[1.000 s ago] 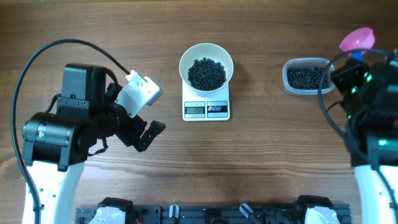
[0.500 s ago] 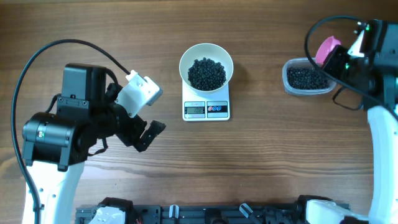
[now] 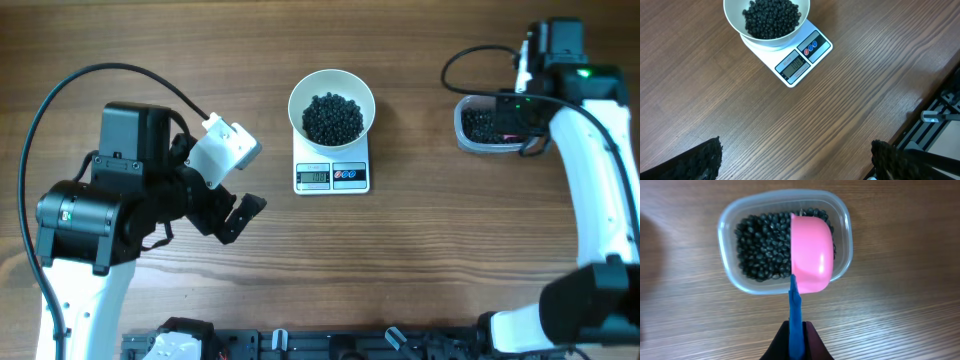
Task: Scoop item into bowl and weigh 150g on scale
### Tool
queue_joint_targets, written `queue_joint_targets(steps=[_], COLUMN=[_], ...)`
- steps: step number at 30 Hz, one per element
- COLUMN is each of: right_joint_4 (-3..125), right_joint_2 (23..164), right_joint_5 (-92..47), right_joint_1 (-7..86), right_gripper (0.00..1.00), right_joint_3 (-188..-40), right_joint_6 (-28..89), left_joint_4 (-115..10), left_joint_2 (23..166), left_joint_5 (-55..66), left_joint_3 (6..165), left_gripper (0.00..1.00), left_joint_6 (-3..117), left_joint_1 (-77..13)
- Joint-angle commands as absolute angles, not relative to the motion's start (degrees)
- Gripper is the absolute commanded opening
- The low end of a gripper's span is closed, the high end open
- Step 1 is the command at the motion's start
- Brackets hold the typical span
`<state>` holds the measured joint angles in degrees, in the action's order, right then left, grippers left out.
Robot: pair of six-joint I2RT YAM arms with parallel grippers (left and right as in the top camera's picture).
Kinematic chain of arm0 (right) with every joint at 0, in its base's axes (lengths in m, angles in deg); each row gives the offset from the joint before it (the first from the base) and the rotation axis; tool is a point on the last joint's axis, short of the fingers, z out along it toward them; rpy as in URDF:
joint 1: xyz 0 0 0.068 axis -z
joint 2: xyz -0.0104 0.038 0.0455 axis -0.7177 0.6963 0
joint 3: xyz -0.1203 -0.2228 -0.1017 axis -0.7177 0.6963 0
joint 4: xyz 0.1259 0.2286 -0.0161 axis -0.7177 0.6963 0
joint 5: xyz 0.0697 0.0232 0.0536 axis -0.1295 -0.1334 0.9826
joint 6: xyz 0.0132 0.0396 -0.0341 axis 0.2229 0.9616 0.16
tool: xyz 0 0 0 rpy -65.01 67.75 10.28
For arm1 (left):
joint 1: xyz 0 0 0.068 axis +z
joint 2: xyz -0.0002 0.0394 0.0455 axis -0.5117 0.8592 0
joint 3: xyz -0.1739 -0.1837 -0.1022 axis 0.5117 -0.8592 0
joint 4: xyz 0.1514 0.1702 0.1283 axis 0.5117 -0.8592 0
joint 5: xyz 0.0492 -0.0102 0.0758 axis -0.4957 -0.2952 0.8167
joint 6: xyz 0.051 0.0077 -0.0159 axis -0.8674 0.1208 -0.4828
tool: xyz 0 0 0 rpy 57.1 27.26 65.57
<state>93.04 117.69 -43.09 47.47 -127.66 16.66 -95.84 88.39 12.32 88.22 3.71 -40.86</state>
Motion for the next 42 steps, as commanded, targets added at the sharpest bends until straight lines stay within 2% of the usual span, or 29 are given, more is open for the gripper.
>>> queue_joint_targets(steps=[1,8,21,31,36,42], right_joint_4=[92.5,91.4,91.1,91.2,91.5,94.7], right_joint_2=[122.2,127.1,127.6,127.6,127.6,127.9], right_joint_5=[-48.9,-51.2,-33.2,-22.3,-12.6,-9.4], right_joint_1=[46.6,46.0,47.4,54.2,59.3,62.5], right_gripper=[0.05,0.05,0.04,0.04,0.04,0.05], right_joint_3=[-129.0,-129.0,-129.0,-129.0,-128.8,-128.6], right_joint_6=[11.9,9.5,5.6,9.0,8.9,7.2], left_joint_4=[-95.9,-95.9,-95.9,-95.9,-95.9,-95.9], left_joint_2=[88.2,88.2,88.2,88.2,88.2,88.2], left_joint_5=[11.6,11.6,11.6,11.6,11.6,11.6], left_joint_3=[89.1,89.1,89.1,89.1,89.1,89.1], left_gripper=[1.0,1.0,1.0,1.0,1.0,1.0], left_joint_6=[3.1,3.0,3.1,3.1,3.1,3.1], left_joint_1=[-40.4,-40.4,-40.4,-40.4,-40.4,-40.4])
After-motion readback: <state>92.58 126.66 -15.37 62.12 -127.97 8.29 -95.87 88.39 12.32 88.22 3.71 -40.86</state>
